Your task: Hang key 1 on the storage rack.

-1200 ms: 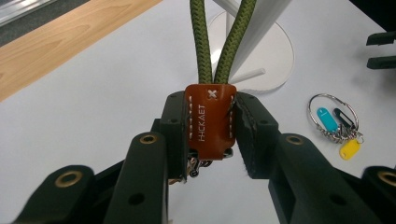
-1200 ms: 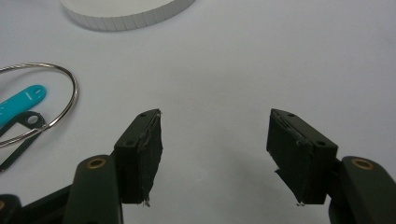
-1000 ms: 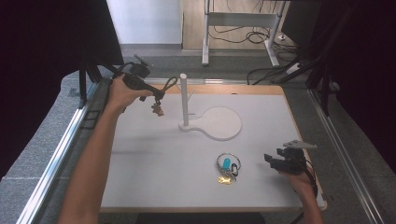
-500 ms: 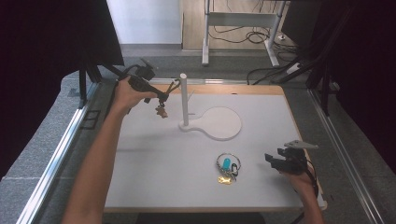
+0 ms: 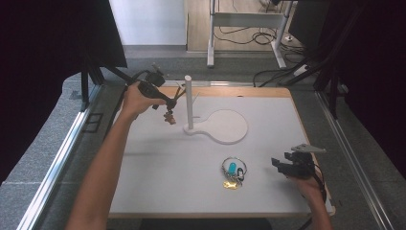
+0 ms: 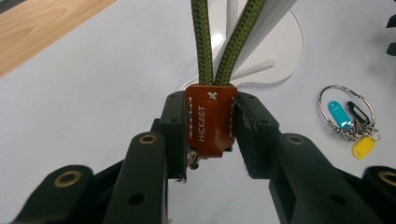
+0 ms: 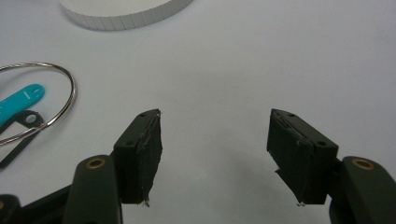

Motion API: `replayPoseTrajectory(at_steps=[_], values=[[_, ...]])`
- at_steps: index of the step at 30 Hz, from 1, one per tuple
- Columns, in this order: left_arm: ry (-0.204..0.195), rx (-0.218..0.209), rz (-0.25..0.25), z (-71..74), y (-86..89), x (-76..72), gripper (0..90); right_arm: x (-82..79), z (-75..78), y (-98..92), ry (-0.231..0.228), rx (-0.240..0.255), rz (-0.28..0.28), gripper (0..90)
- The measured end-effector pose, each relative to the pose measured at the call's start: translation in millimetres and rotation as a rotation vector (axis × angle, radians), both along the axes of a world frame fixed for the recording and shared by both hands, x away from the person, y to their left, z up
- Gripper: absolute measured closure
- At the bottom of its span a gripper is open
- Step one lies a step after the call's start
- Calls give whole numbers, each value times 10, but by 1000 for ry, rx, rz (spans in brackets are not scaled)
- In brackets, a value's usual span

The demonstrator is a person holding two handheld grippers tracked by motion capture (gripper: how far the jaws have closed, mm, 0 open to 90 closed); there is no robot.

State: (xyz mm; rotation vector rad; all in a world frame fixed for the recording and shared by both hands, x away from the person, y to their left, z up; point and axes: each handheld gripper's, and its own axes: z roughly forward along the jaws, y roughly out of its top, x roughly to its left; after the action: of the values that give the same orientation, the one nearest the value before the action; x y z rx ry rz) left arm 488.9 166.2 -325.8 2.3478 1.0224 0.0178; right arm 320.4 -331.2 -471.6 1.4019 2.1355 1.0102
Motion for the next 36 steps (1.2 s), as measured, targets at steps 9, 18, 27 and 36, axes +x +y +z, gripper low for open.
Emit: replayPoseTrajectory(at_steps=[9, 18, 27, 36], values=[[-34, 19, 9, -9, -41, -73, 613, -6, 15, -3, -3, 4, -1, 354], [-95, 12, -27, 101, 23, -415, 577, -13, 30, 11, -8, 1, 4, 354], [-131, -29, -61, 101, 141, -778, 565, -18, 36, 48, -9, -7, 8, 354], [-136, -34, -81, -63, 234, -1013, 556, -21, 35, 47, -7, -12, 9, 354]])
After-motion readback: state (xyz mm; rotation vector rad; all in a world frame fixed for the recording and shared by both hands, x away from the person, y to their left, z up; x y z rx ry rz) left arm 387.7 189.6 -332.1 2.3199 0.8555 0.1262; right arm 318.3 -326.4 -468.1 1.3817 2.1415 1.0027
